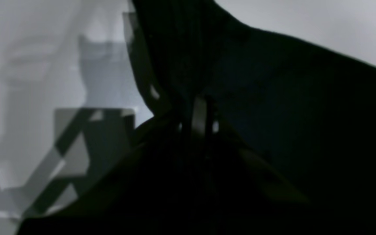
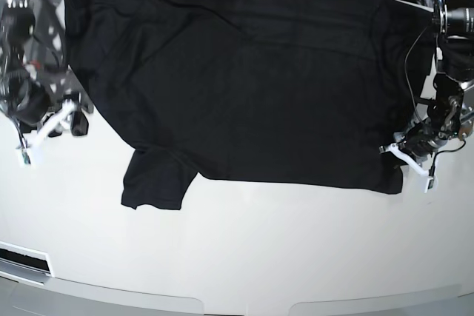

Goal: Layout the t-shirt on the table in an organized manner, then fold the t-shirt properly
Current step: 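Release the shoulders and move both grippers to the shirt's side seams, then grasp the shirt sides with both grippers and lift them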

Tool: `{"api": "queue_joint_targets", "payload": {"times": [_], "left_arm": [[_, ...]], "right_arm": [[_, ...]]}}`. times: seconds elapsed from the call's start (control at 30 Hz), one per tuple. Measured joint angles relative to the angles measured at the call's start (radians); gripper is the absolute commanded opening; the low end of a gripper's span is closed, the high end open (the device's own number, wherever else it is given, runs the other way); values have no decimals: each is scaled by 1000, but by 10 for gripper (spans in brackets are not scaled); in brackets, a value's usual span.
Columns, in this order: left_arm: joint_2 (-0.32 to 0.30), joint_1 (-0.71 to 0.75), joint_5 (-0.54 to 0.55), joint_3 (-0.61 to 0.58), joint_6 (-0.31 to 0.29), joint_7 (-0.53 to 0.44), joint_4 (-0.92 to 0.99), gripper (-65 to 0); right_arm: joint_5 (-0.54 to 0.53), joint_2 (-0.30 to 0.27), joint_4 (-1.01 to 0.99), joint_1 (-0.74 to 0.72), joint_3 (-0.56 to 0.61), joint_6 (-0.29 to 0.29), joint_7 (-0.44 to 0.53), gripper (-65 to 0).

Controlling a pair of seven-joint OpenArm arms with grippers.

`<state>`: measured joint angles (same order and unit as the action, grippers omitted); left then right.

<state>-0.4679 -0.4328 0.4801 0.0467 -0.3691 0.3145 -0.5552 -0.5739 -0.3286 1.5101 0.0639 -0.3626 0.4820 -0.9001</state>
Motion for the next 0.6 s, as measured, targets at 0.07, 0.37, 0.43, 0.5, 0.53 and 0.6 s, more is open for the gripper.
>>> {"api": "queue_joint_targets", "payload": {"times": [0.07,0.37,0.43,0.5,0.53,0.6], "left_arm": [[2,0,-8,0,14,-1,0,-650],[0,-2,-45,0,6,-9,-1,-650],[-1,-2,-37,0,-12,-8,-1,-650],[-3,-2,-31,0,-43,-8,0,-650],[-3,-2,-11,0,-53,-3,1,-650],[-3,1,3,0,-61,-2,1,-650]], "right_arm": [[-32,-1,-124,-72,0,16,0,-255],[-126,3,-691,-330,0,206,5,-255],[-142,2,-748,-351,-1,209,31,-255],[-142,2,-764,-356,-1,211,53,-255],[-142,2,-764,-355,-1,211,55,-255],[-142,2,-764,-355,-1,211,55,-255]]}}
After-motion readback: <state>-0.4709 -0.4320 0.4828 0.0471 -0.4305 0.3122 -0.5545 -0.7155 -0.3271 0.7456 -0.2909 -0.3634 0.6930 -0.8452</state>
